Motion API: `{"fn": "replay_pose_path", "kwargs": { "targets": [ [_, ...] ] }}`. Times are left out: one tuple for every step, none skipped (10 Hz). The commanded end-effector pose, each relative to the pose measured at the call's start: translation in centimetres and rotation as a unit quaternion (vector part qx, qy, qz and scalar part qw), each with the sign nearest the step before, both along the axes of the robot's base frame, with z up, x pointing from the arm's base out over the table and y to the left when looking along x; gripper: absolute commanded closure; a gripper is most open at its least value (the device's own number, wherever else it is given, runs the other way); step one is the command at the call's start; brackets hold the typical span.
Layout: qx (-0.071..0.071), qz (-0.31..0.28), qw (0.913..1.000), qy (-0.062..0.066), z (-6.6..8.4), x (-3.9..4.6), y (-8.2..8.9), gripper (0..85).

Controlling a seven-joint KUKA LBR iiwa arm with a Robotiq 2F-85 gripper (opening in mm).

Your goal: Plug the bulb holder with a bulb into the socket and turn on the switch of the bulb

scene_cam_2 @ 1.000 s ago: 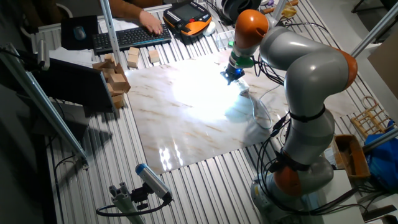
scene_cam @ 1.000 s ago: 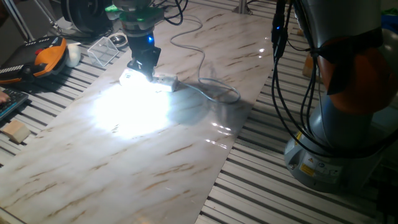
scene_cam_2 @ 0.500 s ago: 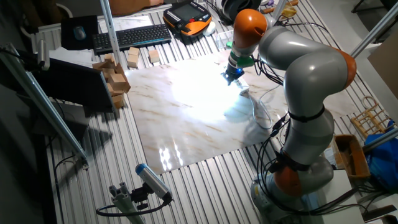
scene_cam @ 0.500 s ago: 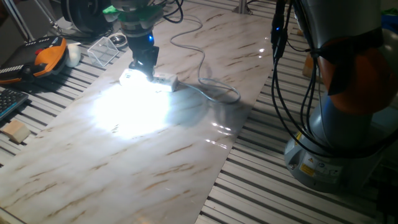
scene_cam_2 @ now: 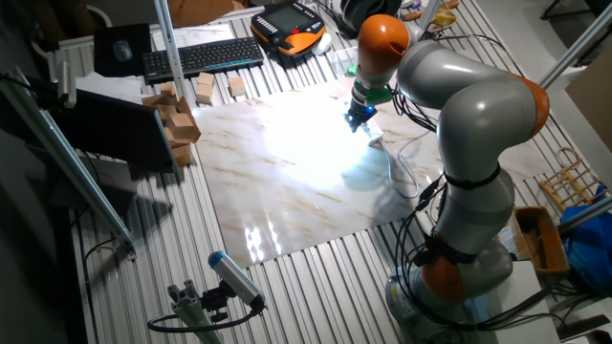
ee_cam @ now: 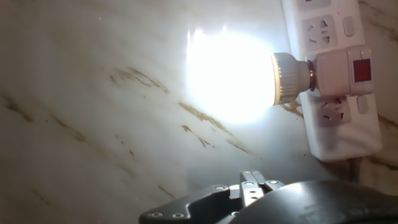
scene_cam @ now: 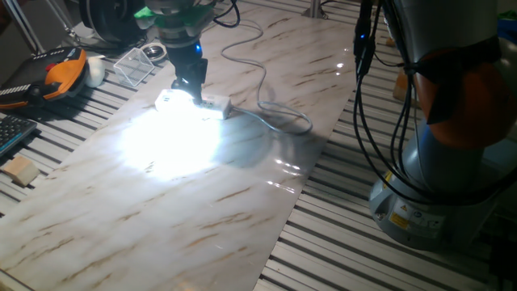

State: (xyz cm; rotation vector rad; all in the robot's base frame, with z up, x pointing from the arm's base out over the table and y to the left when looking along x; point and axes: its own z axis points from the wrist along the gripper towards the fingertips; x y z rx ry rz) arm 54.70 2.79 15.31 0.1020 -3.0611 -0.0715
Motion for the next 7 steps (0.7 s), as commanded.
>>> {"fn": "replay_pose_path", "kwargs": {
  "targets": [
    [0.0, 0.002, 1.0, 0.001, 0.07, -0.38, 0.18, 85.0],
    [0.0, 0.003, 1.0, 0.001, 0.12, -0.66, 0.37, 85.0],
    [-0.001, 0.005, 1.0, -0.002, 0.14, -0.7, 0.38, 85.0],
    [-0.002, 0.005, 1.0, -0.004, 0.11, -0.62, 0.38, 85.0],
    [-0.002, 0.004, 1.0, -0.006, 0.08, -0.59, 0.38, 85.0],
    [-0.003, 0.006, 0.9999, -0.009, 0.09, -0.6, 0.38, 85.0],
    [-0.005, 0.01, 0.9999, -0.012, 0.09, -0.6, 0.37, 85.0]
  ]
}}
